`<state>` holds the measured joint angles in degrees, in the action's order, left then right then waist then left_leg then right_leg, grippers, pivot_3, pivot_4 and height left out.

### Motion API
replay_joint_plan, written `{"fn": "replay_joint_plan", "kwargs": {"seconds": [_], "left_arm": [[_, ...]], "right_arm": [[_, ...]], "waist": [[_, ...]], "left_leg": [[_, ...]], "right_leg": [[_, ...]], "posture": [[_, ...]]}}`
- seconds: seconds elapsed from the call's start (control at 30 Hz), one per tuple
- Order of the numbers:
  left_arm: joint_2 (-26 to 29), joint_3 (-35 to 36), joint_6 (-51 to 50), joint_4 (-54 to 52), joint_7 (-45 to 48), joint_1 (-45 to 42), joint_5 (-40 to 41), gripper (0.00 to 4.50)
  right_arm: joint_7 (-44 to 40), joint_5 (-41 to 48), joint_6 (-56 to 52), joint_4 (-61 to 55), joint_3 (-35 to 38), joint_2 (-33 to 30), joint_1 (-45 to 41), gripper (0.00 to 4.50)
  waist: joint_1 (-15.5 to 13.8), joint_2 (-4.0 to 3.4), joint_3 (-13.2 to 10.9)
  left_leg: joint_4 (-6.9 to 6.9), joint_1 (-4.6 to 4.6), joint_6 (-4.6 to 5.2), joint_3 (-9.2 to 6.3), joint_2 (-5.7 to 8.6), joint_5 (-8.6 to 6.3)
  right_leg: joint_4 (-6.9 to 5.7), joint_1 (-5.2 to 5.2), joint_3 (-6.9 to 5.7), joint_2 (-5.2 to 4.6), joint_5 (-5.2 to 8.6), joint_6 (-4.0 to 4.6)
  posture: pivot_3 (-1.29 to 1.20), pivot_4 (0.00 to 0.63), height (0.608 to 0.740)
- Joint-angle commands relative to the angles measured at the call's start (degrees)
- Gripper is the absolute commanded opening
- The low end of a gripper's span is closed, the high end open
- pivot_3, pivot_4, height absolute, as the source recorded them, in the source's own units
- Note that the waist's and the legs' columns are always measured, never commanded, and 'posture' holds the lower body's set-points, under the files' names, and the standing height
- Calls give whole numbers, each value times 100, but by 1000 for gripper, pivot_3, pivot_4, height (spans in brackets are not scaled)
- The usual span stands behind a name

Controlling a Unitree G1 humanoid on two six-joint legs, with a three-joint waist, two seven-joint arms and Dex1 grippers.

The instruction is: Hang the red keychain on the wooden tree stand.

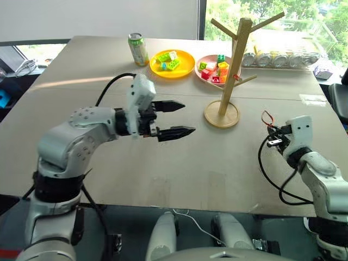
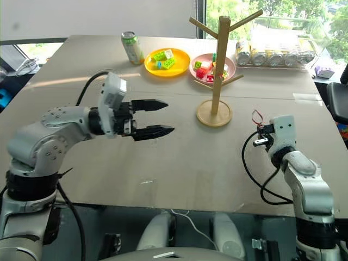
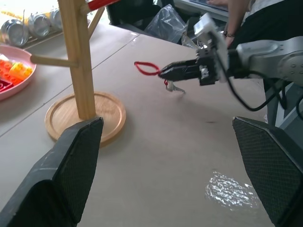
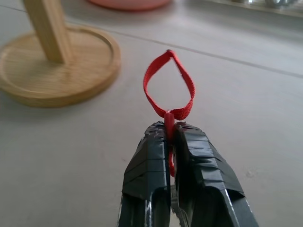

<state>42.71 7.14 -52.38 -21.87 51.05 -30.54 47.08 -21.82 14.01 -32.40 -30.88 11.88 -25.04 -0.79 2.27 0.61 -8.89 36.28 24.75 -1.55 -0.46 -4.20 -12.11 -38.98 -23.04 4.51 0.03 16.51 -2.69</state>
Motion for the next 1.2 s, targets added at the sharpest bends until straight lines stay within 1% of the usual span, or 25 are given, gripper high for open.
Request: {"fn": "replay_joint_plan", "kwargs": {"seconds": [0.03, 0.2, 0.3, 0.43, 0.57, 0.67, 0.97, 1.2], "left_arm": [[-32, 553, -324, -369, -401, 40, 632, 4500], [-110, 673, -497, -676, -813, 220, 1061, 4500], [-163, 725, -564, -729, -1028, 183, 1378, 4500], [-200, 862, -605, -651, -1299, 106, 1782, 4500], [-270, 939, -577, -596, -1626, 46, 2199, 4500], [-263, 908, -548, -625, -1740, 28, 2314, 4500], [-302, 774, -443, -616, -1870, -120, 2412, 4500], [-314, 745, -397, -631, -1882, -133, 2401, 4500]], "right_arm": [[-212, -158, 948, -791, -123, -94, 261, 40], [-133, -641, 1881, -925, -325, -80, 432, 40], [-97, -808, 2194, -908, -435, -44, 322, 40], [-120, -882, 2374, -874, -541, -46, 188, 40], [-77, -866, 2299, -777, -728, 28, -339, 40], [-43, -940, 2368, -656, -813, 74, -691, 40], [8, -978, 2368, 85, -947, 214, -1221, 40], [1, -985, 2399, 423, -908, 205, -1173, 40]], "waist": [[9, 3, -1], [-6, 6, -1], [-14, 6, -2], [-15, 6, -2], [-5, 6, -2], [-10, 7, -2], [-42, 7, -2], [-42, 7, -2]], "left_leg": [[2, -3, 0, -1, 0, 0], [13, -6, -1, 2, 1, 0], [13, -5, -1, 1, 1, 1], [13, -6, -2, 1, 2, 1], [13, -6, -2, 1, 1, 1], [13, -8, -2, 0, 2, 1], [14, -7, -3, -1, 3, 2], [13, -6, -3, 0, 3, 2]], "right_leg": [[-1, 4, -1, 0, 3, -6], [-1, 12, 4, -2, 2, -8], [-1, 12, 3, -2, -7, 9], [-1, 12, 3, -2, -9, 12], [-2, 12, 3, -2, -9, 13], [-5, 12, 3, -2, -10, 13], [-4, 13, 1, -3, -10, 14], [-5, 13, 1, -4, -10, 14]], "posture": [[0, 150, 740], [0, 150, 740], [0, 150, 740], [0, 150, 740], [0, 150, 740], [0, 150, 740], [0, 150, 740], [0, 150, 740]]}}
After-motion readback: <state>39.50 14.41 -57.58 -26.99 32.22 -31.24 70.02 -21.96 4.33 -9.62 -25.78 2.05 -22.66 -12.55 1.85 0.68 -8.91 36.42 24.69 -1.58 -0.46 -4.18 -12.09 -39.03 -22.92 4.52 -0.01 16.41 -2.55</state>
